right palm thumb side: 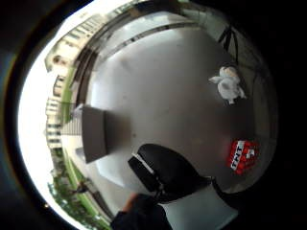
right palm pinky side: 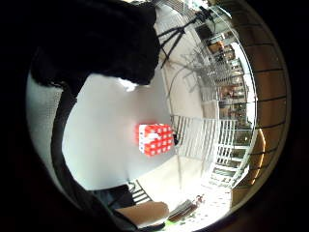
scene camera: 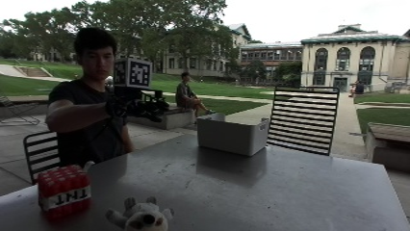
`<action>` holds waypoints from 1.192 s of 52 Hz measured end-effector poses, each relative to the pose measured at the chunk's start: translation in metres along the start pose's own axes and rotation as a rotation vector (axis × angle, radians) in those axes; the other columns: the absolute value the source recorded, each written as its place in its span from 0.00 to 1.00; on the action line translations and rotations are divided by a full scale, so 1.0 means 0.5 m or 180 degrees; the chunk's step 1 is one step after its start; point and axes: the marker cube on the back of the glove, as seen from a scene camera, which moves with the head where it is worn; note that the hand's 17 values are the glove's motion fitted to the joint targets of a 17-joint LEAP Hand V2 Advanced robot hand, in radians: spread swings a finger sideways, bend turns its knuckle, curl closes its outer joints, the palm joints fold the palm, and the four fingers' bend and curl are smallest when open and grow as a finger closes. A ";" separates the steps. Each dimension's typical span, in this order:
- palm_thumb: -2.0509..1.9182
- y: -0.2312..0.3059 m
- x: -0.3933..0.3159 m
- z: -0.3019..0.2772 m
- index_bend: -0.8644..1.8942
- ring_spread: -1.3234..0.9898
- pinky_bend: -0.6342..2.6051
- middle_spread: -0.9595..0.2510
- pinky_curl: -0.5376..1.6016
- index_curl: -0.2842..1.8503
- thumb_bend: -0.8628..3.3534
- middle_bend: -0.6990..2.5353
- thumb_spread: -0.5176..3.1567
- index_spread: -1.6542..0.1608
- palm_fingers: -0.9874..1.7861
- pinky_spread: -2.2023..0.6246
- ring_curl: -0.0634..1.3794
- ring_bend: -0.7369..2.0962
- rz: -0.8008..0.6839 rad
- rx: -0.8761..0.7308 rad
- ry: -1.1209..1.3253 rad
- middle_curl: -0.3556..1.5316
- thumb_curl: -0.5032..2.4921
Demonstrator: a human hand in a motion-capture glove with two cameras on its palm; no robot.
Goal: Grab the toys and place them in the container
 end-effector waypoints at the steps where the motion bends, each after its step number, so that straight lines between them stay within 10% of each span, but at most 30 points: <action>1: 0.50 0.005 0.016 0.006 0.34 0.57 0.52 0.78 0.40 0.24 0.19 0.27 0.41 0.77 0.30 0.80 0.19 0.42 0.0018 -0.0004 0.0001 0.42 0.25; 26: 0.50 0.146 0.303 0.197 0.35 0.57 0.52 0.77 0.40 0.22 0.19 0.27 0.41 0.76 0.30 0.80 0.19 0.39 0.0109 -0.0315 -0.0186 0.40 0.25; 62: 0.65 0.244 0.356 0.471 0.39 0.57 0.59 0.76 0.43 0.26 0.26 0.25 0.46 0.73 0.37 0.77 0.19 0.36 0.0147 -0.1197 -0.0429 0.31 0.29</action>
